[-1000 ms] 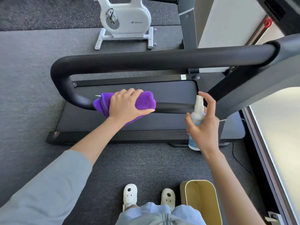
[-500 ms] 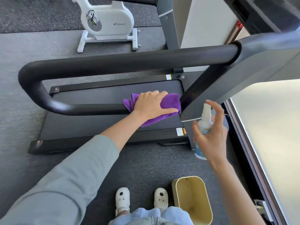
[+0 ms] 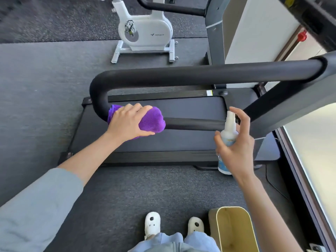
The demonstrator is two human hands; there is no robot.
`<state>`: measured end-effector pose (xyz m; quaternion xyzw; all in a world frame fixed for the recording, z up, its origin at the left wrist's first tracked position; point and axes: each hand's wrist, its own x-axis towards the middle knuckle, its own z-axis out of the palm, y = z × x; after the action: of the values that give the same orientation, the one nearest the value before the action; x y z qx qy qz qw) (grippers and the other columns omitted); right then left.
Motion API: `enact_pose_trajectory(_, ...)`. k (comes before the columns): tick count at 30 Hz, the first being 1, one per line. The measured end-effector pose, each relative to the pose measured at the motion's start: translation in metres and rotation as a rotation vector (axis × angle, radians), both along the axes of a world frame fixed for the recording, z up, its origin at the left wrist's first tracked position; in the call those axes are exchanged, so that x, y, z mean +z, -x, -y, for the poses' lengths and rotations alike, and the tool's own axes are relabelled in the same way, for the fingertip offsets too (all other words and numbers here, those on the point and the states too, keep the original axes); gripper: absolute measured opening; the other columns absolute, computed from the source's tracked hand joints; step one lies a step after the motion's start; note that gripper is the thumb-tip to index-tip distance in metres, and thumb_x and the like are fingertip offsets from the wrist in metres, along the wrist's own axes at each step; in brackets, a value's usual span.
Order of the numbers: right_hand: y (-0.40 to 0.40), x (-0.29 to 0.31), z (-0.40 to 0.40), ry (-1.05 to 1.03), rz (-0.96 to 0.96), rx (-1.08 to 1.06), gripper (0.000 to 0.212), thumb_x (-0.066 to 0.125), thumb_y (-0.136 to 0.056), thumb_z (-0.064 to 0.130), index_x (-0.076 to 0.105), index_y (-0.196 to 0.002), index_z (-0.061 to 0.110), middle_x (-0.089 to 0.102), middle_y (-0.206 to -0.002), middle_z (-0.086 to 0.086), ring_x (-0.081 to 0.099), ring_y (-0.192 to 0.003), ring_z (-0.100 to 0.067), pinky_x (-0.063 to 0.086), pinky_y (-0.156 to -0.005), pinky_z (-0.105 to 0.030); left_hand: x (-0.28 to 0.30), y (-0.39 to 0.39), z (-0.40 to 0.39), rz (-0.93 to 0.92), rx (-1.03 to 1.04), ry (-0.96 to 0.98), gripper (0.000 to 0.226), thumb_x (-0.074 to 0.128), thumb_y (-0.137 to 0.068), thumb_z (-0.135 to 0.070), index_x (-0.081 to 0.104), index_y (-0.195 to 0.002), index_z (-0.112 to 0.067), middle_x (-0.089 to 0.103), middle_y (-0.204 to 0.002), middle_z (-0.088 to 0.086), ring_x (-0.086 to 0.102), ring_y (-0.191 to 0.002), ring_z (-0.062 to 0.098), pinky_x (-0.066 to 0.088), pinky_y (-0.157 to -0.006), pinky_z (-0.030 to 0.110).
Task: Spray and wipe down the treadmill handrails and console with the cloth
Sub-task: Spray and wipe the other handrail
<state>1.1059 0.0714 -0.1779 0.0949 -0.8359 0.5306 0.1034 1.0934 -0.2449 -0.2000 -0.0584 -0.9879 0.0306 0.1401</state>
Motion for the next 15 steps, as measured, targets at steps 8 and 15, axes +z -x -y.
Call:
enact_pose_trajectory(8,-0.033,0.005,0.013,0.009,0.019,-0.130,0.064,0.065,-0.089,0.002,0.039,-0.133,0.040,0.060,-0.096,-0.009,0.060,-0.058,-0.038,0.055,-0.058,-0.053,0.002,-0.001,-0.026,-0.218,-0.089,-0.249,0.062,0.074,-0.068,-0.061,0.068,-0.106,-0.013,0.065,-0.089,0.003,0.062,-0.079,0.027,0.050,-0.062,0.037)
enact_pose_trajectory(15,-0.043,0.027,-0.003,0.019,-0.067,-0.284,0.062,0.065,-0.088,0.004,0.040,-0.133,0.037,0.055,-0.073,-0.005,0.060,-0.055,-0.034,0.055,-0.056,-0.040,0.047,-0.011,-0.094,-0.264,-0.203,-0.475,0.069,0.069,-0.069,-0.067,0.066,-0.116,-0.017,0.065,-0.090,0.000,0.062,-0.081,0.023,0.052,-0.072,0.038)
